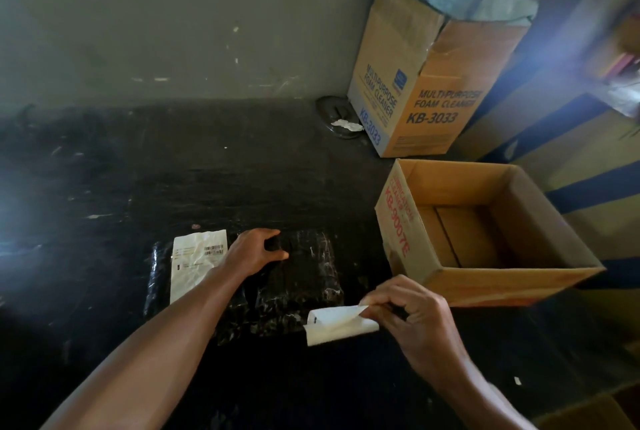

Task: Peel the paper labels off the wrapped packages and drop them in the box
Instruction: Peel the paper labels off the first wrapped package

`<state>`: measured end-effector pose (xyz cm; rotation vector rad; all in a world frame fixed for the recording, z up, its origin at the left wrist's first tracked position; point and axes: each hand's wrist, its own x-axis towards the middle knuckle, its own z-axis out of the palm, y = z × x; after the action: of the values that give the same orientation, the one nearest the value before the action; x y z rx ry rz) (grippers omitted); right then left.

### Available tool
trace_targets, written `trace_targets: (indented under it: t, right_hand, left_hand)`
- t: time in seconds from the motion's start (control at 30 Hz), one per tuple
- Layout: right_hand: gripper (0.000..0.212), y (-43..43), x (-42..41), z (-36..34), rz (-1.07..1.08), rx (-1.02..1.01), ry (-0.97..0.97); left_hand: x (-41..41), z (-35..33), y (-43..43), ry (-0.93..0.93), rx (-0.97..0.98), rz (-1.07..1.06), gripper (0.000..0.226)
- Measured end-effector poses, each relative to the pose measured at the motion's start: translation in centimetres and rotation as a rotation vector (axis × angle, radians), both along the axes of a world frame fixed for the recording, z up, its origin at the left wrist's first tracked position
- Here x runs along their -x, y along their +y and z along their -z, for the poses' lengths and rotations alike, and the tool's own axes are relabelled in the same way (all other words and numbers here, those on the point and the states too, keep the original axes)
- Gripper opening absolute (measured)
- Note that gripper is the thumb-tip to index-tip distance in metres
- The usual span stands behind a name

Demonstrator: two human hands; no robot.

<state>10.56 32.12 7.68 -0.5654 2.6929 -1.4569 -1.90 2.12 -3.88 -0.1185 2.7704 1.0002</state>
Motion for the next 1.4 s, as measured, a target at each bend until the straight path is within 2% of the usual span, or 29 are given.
trace_targets:
  t: [0.23, 0.33, 0.4, 0.6, 0.73, 0.83, 0.9, 0.97, 1.13, 1.3, 1.4]
  right_hand:
    - [0.014, 4.0, 3.8, -1.5, 0.11, 0.024, -0.08]
    - [0.027, 5.7, 6.2, -1.9, 0.161, -0.011, -0.072]
    - [0.024, 7.2, 7.9, -2.5, 0.197, -0.036, -0.033]
    - [0.021, 13.1, 14.1, -4.4, 0.374, -0.06, 0.089]
    - [0.03, 16.7, 16.9, -4.6, 0.492, -0.103, 0.159]
    - [0.039, 18.2, 18.1, -4.1, 0.506, -0.122, 0.139]
    - [0.038, 18.5, 18.8, -3.1, 0.521, -0.18, 0.091]
    - [0.027, 18.6, 19.6, -1.7, 0.543, -0.212, 0.041]
    - [0.006, 18.1, 20.8, 1.4, 0.544, -0.171, -0.133]
    - [0.01, 17.6, 21.3, 3.3, 0.518, -0.169, -0.199]
    - [0.012, 17.7, 21.4, 4.1, 0.522, -0.171, -0.21]
  left_hand:
    - [-0.9, -1.1, 0.6, -0.063, -0.046, -0.014, 0.085]
    - [-1.7, -2.0, 1.4, -0.017, -0.149, -0.064, 0.087]
    - [-2.0, -2.8, 2.3, -0.003, -0.26, -0.053, 0.091]
    - [-2.3, -4.4, 7.0, 0.042, -0.497, -0.026, 0.072]
    - [-1.9, -5.3, 11.6, 0.028, -0.532, 0.015, 0.065]
    - [-1.4, -6.0, 15.6, -0.015, -0.532, 0.093, 0.064]
    - [-1.1, -6.7, 18.9, -0.007, -0.479, 0.145, 0.072]
    - [-0.9, -7.5, 22.3, 0.02, -0.392, 0.169, 0.085]
    - [-0.1, -6.9, 27.9, 0.114, -0.178, 0.181, 0.108]
    - [0.5, -5.4, 29.1, 0.218, 0.181, 0.208, 0.112]
    - [0.6, -5.0, 29.0, 0.261, 0.255, 0.218, 0.114]
